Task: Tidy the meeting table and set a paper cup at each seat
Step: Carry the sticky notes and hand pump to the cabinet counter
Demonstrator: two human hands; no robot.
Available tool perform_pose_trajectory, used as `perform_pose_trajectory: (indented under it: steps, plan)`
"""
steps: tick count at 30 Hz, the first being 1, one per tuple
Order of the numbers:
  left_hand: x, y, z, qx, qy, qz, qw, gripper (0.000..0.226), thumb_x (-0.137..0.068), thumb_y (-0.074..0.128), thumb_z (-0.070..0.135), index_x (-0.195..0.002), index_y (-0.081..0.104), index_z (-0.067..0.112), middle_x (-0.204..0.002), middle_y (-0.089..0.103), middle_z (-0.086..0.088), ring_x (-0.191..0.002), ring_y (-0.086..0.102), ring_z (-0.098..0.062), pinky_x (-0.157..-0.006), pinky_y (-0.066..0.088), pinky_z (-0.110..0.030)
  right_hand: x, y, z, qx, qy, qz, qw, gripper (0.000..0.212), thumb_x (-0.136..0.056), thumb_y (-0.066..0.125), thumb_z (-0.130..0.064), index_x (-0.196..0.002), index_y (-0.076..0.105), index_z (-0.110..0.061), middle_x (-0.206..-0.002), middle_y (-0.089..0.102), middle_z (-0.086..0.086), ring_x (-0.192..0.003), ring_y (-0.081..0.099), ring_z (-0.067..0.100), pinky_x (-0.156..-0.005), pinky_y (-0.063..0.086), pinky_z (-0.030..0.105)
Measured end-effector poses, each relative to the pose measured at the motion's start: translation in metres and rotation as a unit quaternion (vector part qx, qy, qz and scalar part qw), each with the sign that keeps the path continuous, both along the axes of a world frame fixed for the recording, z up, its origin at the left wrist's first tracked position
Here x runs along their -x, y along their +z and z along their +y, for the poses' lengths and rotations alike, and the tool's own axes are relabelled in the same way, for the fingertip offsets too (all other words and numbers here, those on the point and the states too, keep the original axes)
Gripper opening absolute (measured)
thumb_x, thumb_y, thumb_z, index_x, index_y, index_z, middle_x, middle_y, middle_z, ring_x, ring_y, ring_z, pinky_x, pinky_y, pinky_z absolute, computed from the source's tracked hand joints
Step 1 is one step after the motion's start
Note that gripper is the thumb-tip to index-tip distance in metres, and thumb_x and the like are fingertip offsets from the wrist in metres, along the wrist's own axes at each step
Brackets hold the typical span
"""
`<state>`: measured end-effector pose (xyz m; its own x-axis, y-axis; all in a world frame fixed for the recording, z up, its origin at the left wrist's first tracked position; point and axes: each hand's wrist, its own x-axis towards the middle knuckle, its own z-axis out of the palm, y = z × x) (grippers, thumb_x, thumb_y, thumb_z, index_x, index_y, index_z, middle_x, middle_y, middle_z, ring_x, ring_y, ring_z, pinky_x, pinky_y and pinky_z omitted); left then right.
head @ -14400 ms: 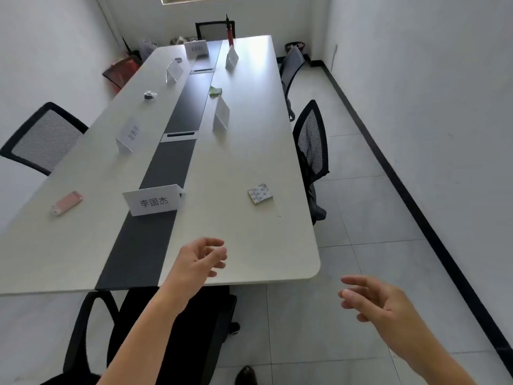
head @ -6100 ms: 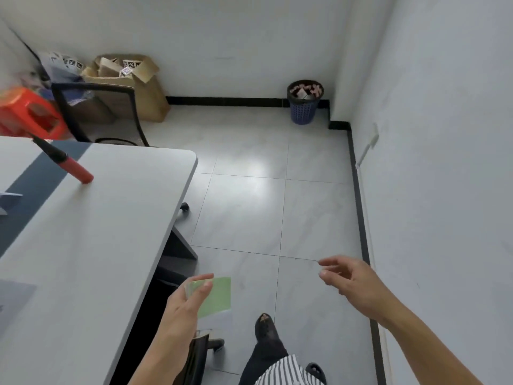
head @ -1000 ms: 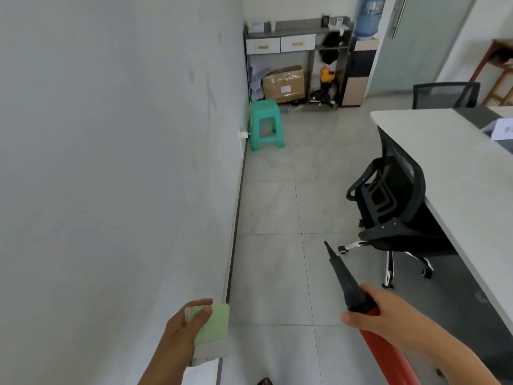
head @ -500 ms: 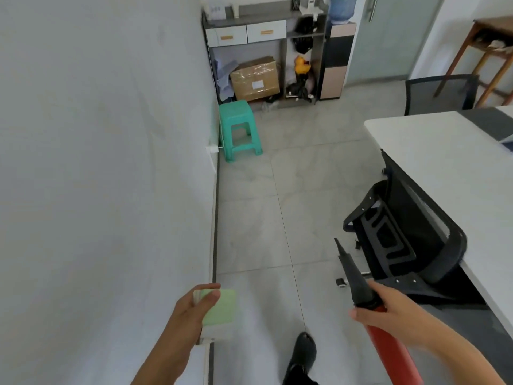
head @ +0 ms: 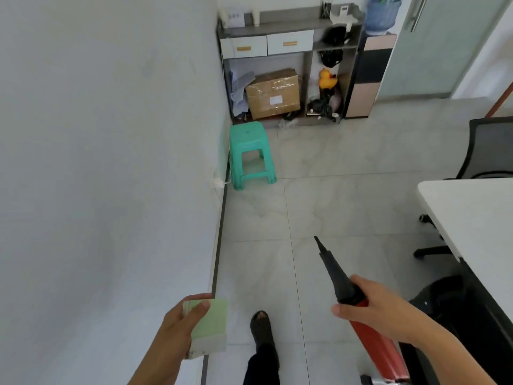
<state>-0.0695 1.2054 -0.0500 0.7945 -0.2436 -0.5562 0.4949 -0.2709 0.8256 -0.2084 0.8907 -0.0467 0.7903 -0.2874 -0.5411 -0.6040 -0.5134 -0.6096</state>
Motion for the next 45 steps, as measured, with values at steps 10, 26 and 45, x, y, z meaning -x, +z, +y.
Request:
perform_pose_trajectory:
  steps: [10, 26, 45]
  plan:
    - [-0.277, 0.022, -0.176, 0.001, -0.064, -0.030, 0.997, 0.015, -0.094, 0.057, 0.021, -0.103, 0.069, 0.019, -0.100, 0.067, -0.013, -0.083, 0.063, -0.027, -0.064, 0.050, -0.032, -0.214, 0.025, -0.139, 0.011, -0.093, -0.020, 0.995, 0.041, -0.070, 0.068, -0.064, -0.087, 0.057, -0.028, -0.075, 0.063, -0.002, -0.066, 0.057, 0.011, -0.068, 0.046, 0.028]
    - [-0.581, 0.035, -0.480, 0.007, -0.093, -0.006, 0.996, 0.016, -0.092, 0.059, 0.014, -0.104, 0.069, 0.011, -0.081, 0.071, -0.011, -0.069, 0.067, -0.023, -0.057, 0.053, -0.030, -0.513, 0.016, -0.443, 0.020, -0.130, -0.018, 0.991, 0.034, -0.075, 0.070, -0.056, -0.083, 0.057, -0.026, -0.071, 0.058, -0.007, -0.064, 0.052, 0.008, -0.063, 0.039, 0.025]
    - [-0.987, 0.014, -0.748, 0.023, -0.041, -0.013, 0.999, 0.015, -0.091, 0.060, 0.012, -0.102, 0.070, 0.010, -0.094, 0.069, -0.020, -0.075, 0.063, -0.029, -0.069, 0.051, -0.036, -0.925, 0.032, -0.716, -0.038, -0.094, -0.040, 0.994, 0.033, -0.073, 0.073, -0.052, -0.080, 0.057, -0.025, -0.069, 0.051, -0.012, -0.063, 0.048, 0.005, -0.065, 0.037, 0.024]
